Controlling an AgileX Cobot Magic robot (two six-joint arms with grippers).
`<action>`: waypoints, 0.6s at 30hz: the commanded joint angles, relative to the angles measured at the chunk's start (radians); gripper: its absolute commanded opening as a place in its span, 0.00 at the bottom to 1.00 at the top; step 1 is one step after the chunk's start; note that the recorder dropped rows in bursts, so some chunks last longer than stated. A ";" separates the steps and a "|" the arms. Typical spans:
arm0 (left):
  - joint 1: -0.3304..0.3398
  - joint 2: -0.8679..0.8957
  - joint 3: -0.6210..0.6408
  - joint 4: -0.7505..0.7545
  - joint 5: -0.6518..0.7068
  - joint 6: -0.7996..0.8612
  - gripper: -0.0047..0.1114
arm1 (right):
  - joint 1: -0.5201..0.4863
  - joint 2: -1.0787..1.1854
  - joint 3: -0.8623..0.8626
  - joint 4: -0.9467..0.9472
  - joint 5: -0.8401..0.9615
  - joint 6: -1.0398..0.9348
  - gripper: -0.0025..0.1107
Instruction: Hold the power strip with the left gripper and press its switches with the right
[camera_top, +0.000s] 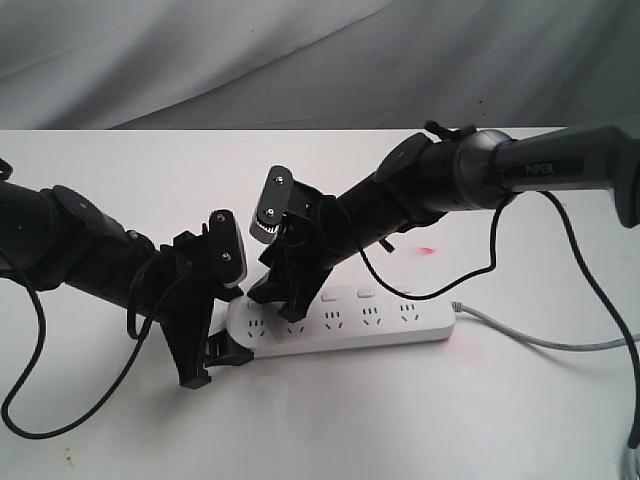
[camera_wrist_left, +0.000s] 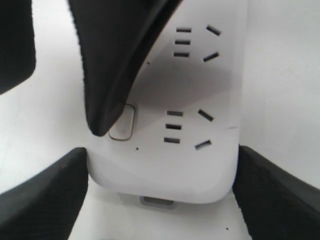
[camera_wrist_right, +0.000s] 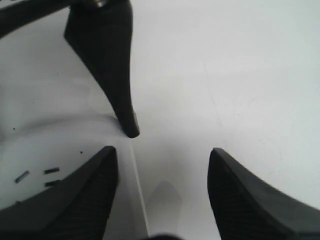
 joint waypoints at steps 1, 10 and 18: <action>0.001 0.001 -0.006 0.003 -0.011 -0.003 0.52 | -0.002 0.032 0.015 -0.104 -0.012 -0.016 0.48; 0.001 0.001 -0.006 0.003 -0.011 -0.003 0.52 | 0.003 0.032 0.015 -0.104 -0.012 -0.016 0.48; 0.001 0.001 -0.006 0.003 -0.011 -0.003 0.52 | 0.014 0.055 0.015 -0.104 0.000 -0.016 0.48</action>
